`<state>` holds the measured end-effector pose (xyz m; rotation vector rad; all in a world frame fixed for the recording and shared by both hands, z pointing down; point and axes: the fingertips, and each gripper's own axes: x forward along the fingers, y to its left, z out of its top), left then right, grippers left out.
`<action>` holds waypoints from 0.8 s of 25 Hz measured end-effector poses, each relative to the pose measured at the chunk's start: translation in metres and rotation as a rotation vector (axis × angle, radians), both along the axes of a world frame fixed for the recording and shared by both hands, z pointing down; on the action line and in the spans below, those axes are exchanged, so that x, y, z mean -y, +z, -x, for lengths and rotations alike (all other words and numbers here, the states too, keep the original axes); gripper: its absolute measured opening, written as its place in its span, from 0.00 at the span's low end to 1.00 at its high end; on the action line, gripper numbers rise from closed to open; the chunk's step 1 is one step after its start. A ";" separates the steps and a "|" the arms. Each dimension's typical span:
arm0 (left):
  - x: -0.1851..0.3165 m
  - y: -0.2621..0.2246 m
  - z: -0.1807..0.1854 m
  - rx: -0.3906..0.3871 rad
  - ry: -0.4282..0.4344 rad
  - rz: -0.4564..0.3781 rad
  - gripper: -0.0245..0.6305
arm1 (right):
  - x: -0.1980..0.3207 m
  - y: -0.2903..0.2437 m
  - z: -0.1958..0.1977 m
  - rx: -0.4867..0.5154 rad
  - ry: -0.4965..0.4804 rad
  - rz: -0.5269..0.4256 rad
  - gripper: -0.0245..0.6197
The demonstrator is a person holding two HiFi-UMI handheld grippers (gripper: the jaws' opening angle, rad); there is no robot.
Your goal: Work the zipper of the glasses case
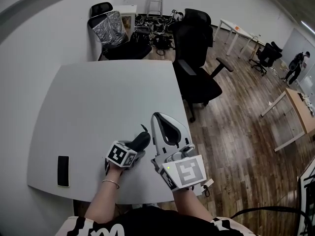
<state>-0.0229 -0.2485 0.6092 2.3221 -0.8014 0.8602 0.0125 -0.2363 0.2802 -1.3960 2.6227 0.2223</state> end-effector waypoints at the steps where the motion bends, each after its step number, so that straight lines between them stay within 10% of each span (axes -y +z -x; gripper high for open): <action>1: 0.002 -0.017 0.001 -0.090 -0.020 -0.006 0.50 | 0.000 0.000 -0.002 0.002 0.005 -0.002 0.05; 4: 0.005 -0.087 0.005 -0.353 0.002 -0.063 0.50 | 0.001 0.001 -0.007 0.006 0.017 -0.002 0.05; 9: -0.017 -0.219 0.016 -0.680 0.273 -0.301 0.50 | -0.001 -0.005 -0.002 -0.008 0.015 -0.027 0.05; 20: -0.061 -0.289 0.027 -0.591 0.432 -0.472 0.50 | -0.043 0.011 0.040 -0.469 -0.005 -0.269 0.05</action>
